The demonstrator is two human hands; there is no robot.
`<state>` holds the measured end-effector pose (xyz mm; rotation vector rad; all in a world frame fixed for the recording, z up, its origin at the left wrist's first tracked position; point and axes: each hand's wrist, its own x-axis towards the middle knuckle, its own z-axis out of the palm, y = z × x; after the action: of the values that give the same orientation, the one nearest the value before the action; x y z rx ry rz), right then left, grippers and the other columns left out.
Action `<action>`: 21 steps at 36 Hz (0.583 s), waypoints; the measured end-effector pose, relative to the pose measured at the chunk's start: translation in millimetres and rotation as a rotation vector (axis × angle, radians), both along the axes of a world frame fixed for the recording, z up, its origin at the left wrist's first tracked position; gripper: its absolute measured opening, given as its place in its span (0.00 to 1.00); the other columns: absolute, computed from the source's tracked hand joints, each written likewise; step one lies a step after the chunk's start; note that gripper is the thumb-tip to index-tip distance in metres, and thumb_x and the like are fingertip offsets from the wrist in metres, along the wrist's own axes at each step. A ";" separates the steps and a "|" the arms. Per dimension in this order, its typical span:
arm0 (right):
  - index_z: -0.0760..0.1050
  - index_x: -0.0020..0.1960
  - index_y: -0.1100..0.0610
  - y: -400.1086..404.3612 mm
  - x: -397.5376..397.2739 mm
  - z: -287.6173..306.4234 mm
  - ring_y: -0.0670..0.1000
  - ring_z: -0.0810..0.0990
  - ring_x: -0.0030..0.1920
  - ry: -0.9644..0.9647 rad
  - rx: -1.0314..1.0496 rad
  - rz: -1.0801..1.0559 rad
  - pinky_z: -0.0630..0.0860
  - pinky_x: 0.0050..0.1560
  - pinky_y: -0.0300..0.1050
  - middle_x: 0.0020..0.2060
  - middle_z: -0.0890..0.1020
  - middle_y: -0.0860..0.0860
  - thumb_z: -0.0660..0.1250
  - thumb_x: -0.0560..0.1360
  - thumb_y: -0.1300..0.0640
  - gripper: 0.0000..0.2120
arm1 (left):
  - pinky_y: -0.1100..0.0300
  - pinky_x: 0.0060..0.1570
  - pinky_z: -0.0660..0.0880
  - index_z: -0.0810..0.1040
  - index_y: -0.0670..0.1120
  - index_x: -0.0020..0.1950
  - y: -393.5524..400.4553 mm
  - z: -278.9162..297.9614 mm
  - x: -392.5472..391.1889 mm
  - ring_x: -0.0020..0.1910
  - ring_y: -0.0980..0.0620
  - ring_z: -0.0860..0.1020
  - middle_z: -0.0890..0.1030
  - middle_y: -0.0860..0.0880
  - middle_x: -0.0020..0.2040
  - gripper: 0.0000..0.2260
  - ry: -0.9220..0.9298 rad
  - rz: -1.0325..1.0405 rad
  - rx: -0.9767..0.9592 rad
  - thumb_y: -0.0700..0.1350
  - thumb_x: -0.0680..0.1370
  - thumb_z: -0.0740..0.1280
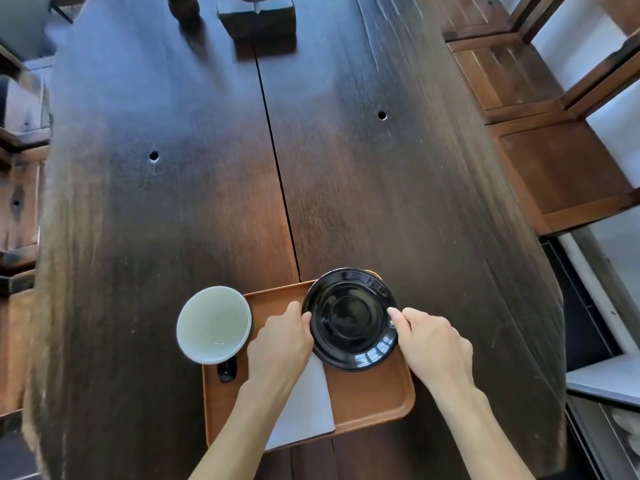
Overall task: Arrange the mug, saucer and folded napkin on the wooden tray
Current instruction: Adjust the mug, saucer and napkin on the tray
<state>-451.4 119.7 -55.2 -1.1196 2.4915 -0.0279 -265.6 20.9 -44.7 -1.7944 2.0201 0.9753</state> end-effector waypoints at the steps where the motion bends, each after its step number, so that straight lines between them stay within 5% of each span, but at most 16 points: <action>1: 0.65 0.35 0.55 -1.1 0.0 0.1 0.57 0.80 0.40 -0.010 0.002 -0.016 0.72 0.39 0.47 0.33 0.78 0.47 0.51 0.83 0.39 0.25 | 0.54 0.42 0.76 0.66 0.52 0.51 0.6 0.3 0.0 0.41 0.51 0.77 0.76 0.52 0.42 0.09 -0.007 -0.001 0.004 0.54 0.85 0.52; 8: 0.67 0.38 0.57 11.9 9.8 1.5 0.52 0.78 0.36 -0.143 0.033 -0.100 0.72 0.41 0.49 0.32 0.78 0.47 0.50 0.83 0.40 0.25 | 0.55 0.41 0.73 0.68 0.51 0.56 -2.2 2.4 -3.1 0.42 0.52 0.77 0.79 0.52 0.46 0.12 0.047 0.060 -0.036 0.57 0.84 0.50; 14: 0.65 0.38 0.56 20.6 19.3 1.3 0.52 0.77 0.36 -0.203 0.026 -0.117 0.72 0.39 0.49 0.32 0.78 0.48 0.51 0.84 0.43 0.22 | 0.61 0.33 0.66 0.68 0.50 0.49 -5.2 2.7 -3.6 0.34 0.55 0.73 0.78 0.51 0.42 0.09 0.087 0.032 -0.076 0.51 0.85 0.54; 21: 0.67 0.38 0.55 7.9 8.5 -1.2 0.54 0.78 0.37 -0.152 0.008 -0.090 0.76 0.40 0.50 0.32 0.78 0.48 0.52 0.83 0.42 0.22 | 0.56 0.40 0.70 0.65 0.48 0.53 2.9 5.0 -5.0 0.40 0.52 0.73 0.73 0.50 0.44 0.04 0.005 0.021 -0.007 0.47 0.85 0.56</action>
<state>-442.9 127.5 -56.4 -0.9645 2.4017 -0.1239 -270.6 23.9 -39.7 -1.8220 2.0146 0.9812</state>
